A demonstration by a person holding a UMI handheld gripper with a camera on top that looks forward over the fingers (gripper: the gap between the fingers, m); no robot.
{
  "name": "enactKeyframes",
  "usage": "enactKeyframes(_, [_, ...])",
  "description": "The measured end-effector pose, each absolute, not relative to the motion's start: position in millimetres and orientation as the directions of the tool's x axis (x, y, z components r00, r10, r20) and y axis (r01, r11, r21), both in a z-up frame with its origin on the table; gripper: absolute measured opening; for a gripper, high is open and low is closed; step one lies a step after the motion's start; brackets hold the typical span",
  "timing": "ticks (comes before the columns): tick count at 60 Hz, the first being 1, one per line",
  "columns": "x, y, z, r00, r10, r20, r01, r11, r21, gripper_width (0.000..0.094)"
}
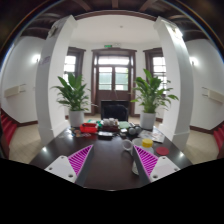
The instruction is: Pour water
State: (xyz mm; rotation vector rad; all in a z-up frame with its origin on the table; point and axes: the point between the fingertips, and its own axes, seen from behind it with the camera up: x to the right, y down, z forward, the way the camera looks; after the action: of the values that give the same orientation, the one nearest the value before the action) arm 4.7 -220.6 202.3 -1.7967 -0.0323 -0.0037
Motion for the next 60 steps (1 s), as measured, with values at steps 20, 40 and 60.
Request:
enactKeyframes(20, [99, -218, 115, 0.994, -0.107, 0.005, -0.022, -0.245, -0.969, 0.0779])
enactKeyframes(40, [124, -136, 85, 0.998, -0.056, 0.0, -0.015, -0.26, -0.965, 0.0787])
enactKeyframes(60, [125, -96, 62, 1.0, -0.028, 0.005, -0.002, -0.25, -0.968, 0.0477])
